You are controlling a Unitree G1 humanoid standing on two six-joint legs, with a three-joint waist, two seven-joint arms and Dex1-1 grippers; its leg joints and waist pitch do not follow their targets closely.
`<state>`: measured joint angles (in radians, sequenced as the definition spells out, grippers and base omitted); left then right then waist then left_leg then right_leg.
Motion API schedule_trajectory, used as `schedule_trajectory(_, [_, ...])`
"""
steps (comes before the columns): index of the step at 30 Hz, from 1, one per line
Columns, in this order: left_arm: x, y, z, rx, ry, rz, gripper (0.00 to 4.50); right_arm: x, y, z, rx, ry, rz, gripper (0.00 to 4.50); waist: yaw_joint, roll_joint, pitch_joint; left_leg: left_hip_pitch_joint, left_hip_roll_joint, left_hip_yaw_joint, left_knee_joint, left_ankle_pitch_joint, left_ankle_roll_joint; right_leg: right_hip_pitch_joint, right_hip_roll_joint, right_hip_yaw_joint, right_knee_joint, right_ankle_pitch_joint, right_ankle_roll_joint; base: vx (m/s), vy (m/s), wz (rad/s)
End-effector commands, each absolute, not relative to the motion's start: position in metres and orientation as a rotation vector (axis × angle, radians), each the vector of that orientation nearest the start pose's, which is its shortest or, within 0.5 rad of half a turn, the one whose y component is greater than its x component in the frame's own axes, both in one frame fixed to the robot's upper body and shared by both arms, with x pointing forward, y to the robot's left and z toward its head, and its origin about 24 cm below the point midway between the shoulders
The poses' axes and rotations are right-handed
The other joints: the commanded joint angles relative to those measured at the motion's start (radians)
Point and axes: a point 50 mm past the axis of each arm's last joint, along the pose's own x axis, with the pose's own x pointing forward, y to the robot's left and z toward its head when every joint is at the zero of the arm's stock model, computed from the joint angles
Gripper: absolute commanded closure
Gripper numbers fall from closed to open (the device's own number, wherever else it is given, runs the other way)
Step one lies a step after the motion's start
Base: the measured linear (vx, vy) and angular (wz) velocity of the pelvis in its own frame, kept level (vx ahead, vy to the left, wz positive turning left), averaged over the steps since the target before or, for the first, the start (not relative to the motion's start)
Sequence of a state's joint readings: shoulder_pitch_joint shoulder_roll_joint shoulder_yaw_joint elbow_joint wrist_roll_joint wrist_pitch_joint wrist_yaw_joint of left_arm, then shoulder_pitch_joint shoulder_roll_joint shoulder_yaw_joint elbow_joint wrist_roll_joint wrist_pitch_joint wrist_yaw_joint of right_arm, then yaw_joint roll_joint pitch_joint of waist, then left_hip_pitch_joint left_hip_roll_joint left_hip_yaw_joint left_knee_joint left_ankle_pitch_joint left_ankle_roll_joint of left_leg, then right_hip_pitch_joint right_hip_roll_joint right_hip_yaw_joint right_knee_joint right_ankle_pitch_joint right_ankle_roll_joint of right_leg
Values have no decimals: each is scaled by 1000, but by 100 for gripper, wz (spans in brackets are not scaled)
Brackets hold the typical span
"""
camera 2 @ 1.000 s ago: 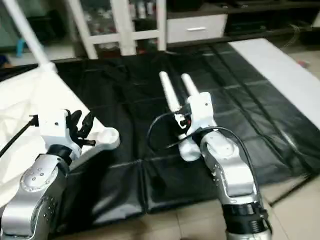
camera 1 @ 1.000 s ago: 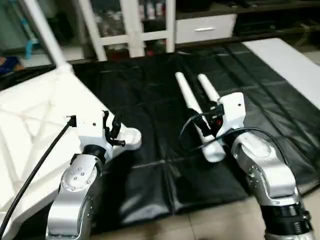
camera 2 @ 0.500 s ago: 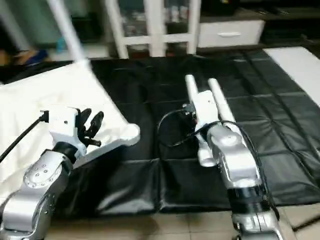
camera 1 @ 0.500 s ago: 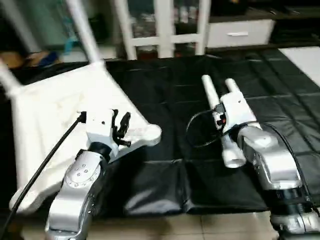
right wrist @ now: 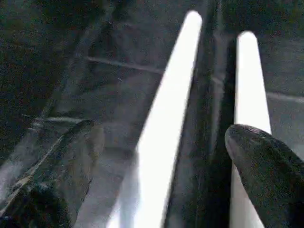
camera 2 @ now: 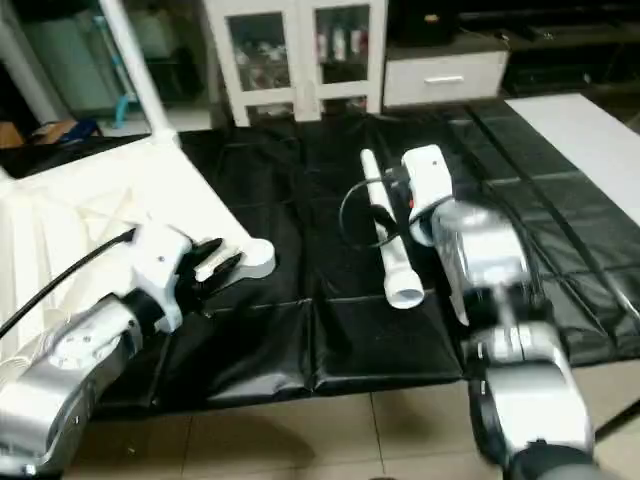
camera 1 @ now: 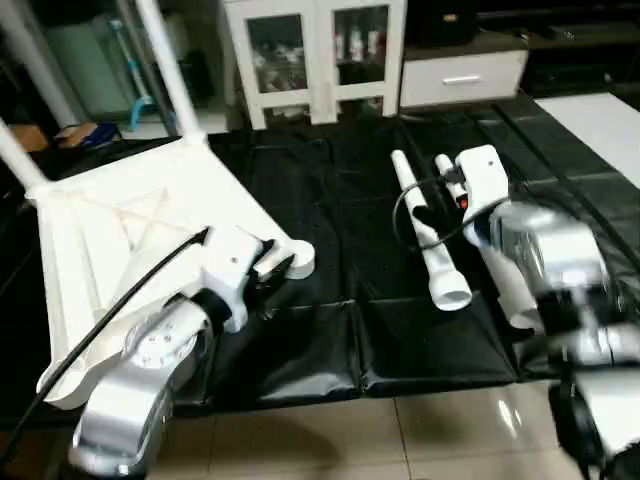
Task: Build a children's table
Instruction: Pick table leg
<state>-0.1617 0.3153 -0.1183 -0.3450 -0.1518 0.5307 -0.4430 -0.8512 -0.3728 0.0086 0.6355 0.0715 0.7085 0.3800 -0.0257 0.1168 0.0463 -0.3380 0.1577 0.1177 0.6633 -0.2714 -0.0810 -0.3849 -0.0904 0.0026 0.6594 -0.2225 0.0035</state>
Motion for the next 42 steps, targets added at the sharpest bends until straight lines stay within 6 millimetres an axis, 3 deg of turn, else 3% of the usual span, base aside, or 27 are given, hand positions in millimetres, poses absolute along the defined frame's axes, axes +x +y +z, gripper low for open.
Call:
schedule_trajectory(1, [264,136,107,195,112,-628,274,383,-186,118,-160,530,291,4,3,-10,-62,-19,4,9,-76,-41,53,51,-10,-2,-81,-26,-283,0,0,0])
schedule_trajectory(2, [266,137,109,191,113,-648,274,385,-181,116,-142,554,333,4,5,6,-64,-21,7,8,-73,-15,69,52,-13,-6,-75,16,-293,0,0,0])
schedule_trajectory(5, [264,136,111,201,122,-707,274,388,-175,114,-144,600,377,4,7,1,-76,-25,9,10,-65,64,121,49,-12,-16,-68,125,-322,0,0,0])
schedule_trajectory(6, [259,134,113,171,151,-776,274,389,-171,114,-131,626,401,4,13,6,-80,-27,11,11,-61,104,139,48,-15,-18,-61,155,-331,0,0,0])
schedule_trajectory(8, [257,133,114,178,157,-799,274,390,-171,115,-136,647,395,4,19,-15,-87,-33,12,15,-56,176,171,45,-11,-20,-56,213,-339,0,0,0])
schedule_trajectory(9, [255,131,115,187,159,-818,274,390,-169,115,-125,677,408,4,25,-19,-87,-33,14,18,-54,204,192,41,-11,-21,-55,219,-345,0,0,0])
schedule_trajectory(11, [254,129,115,185,160,-829,274,391,-168,115,-112,690,418,4,33,-5,-85,-32,20,19,-52,210,211,32,-11,-25,-51,192,-347,0,0,0])
schedule_trajectory(14, [249,123,120,155,146,-896,274,391,-172,112,-147,760,365,4,41,-7,-81,-29,25,22,-55,171,206,26,-14,-27,-55,122,-348,0,0,0])
schedule_trajectory(16, [248,122,122,152,147,-919,274,392,-175,111,-167,777,324,4,45,-6,-77,-29,27,24,-59,139,181,25,-14,-28,-60,77,-344,0,0,0])
schedule_trajectory(21, [254,126,123,185,158,-919,274,394,-182,111,-184,785,263,4,50,-5,-75,-31,26,28,-62,100,138,28,-15,-26,-60,58,-322,0,0,0])
schedule_trajectory(30, [254,126,123,207,173,-936,274,398,-200,117,-210,745,112,4,45,-9,-74,-35,24,31,-66,60,104,32,-17,-24,-64,34,-310,0,0,0])
schedule_trajectory(37, [254,129,124,218,174,-933,274,405,-204,140,-175,667,93,4,43,-8,-76,-38,22,30,-63,81,123,33,-15,-26,-60,64,-316,0,0,0])
schedule_trajectory(42, [254,129,123,220,178,-938,274,403,-214,137,-175,681,58,4,38,-5,-78,-38,22,31,-58,105,144,29,-14,-29,-61,85,-322,0,0,0])
